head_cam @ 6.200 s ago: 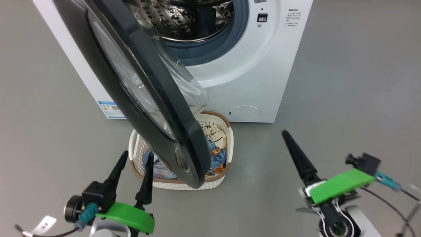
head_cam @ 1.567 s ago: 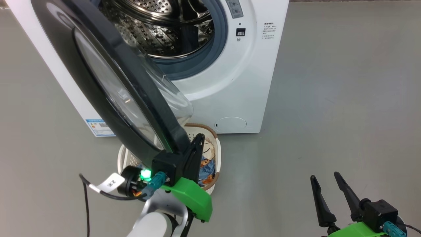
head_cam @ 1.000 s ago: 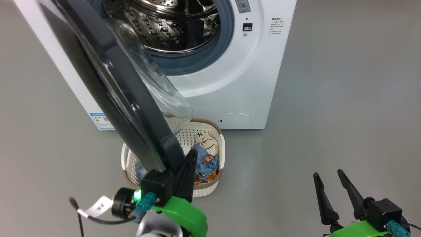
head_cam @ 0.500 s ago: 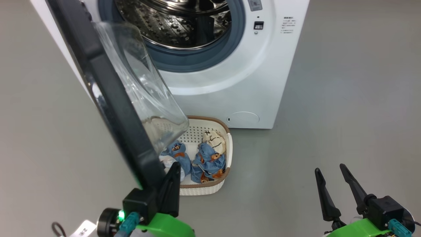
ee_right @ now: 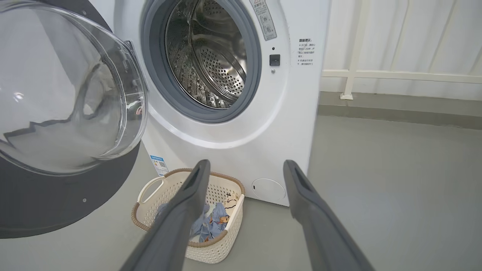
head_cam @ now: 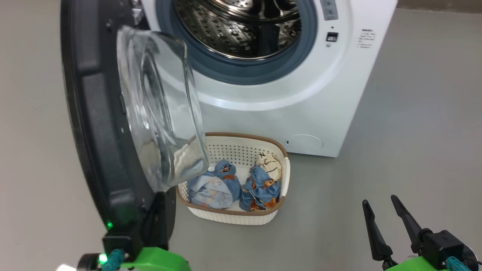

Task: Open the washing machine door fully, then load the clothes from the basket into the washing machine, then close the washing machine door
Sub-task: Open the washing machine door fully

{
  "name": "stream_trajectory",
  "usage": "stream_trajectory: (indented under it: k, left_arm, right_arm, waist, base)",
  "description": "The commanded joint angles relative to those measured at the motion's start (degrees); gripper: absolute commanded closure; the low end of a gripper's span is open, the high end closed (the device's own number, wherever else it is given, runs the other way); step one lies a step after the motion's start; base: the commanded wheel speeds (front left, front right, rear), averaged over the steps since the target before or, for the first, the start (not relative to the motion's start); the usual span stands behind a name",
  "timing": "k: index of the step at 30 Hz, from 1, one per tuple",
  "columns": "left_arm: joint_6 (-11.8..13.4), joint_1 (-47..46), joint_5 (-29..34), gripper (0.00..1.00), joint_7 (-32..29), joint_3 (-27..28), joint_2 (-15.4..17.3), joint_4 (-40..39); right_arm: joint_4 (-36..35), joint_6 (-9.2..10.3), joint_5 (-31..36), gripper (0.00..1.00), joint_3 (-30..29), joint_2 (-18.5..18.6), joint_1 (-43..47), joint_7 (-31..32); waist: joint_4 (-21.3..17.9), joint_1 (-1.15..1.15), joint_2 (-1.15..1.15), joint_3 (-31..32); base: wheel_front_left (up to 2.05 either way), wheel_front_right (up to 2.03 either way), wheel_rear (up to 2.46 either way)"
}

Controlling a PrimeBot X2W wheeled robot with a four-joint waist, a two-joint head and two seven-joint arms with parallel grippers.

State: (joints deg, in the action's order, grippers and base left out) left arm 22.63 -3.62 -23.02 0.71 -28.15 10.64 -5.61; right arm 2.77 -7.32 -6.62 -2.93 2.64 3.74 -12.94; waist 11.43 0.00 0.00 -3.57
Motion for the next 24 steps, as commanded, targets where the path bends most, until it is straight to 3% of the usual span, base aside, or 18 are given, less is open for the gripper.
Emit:
stream_trajectory:
  k: [1, 17, 24]
  left_arm:
    - [1.1, -0.9, -0.3, 1.00, 1.0, 3.5, 1.7, -0.9]
    - [2.3, -1.9, -3.5, 1.00, 4.1, 13.3, 6.7, 3.5]
    - [1.4, -3.3, -5.5, 1.00, 5.4, 16.7, 8.4, 5.7]
  right_arm:
    - [-1.6, -0.17, 0.5, 0.00, 1.1, 0.2, 0.2, 0.0]
    - [-3.0, -0.17, 0.5, 0.00, 1.4, 0.2, 0.6, 1.2]
    - [-3.6, -0.17, 0.8, 0.00, 1.3, 0.2, 0.1, 1.4]
  waist:
    - [1.3, 0.00, 0.00, 0.8]
    - [3.5, 0.00, 0.00, 0.9]
    - [3.1, 0.00, 0.00, -0.2]
  base:
    - [0.00, 0.00, 0.00]
    - [0.00, 0.00, 0.00]
    - [0.00, 0.00, 0.00]
